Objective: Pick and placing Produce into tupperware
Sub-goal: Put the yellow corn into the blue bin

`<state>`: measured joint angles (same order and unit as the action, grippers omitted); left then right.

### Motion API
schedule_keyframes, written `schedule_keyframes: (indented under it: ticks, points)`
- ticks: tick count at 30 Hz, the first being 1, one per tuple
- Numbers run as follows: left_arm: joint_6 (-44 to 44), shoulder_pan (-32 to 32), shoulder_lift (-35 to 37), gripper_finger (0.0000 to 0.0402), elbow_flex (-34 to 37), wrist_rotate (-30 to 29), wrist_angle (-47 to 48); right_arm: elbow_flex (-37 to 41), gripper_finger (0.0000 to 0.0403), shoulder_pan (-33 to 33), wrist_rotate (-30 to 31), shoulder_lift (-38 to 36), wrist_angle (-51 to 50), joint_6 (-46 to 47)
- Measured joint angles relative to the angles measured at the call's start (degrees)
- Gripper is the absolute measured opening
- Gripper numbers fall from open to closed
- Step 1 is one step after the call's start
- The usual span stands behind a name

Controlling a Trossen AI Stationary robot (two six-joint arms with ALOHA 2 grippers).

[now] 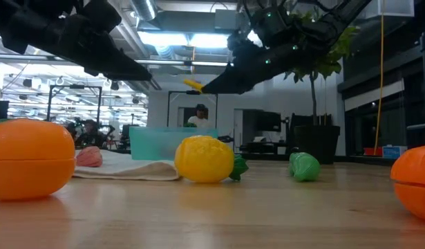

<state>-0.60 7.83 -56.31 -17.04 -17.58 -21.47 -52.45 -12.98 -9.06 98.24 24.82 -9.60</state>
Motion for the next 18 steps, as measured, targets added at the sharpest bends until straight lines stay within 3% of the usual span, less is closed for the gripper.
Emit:
schedule_keyframes:
  ticks: [9, 18]
  points:
    - [0.0, -1.9, 0.0, 0.0176, 0.0, 0.0, 0.0, 0.0, 0.0008, -3.7, 0.4, 4.4, 7.5, 3.2]
    - [0.0, -2.0, 0.0, 0.0176, 0.0, 0.0, 0.0, 0.0, 0.0008, -6.0, 2.1, 5.0, 8.3, 4.9]
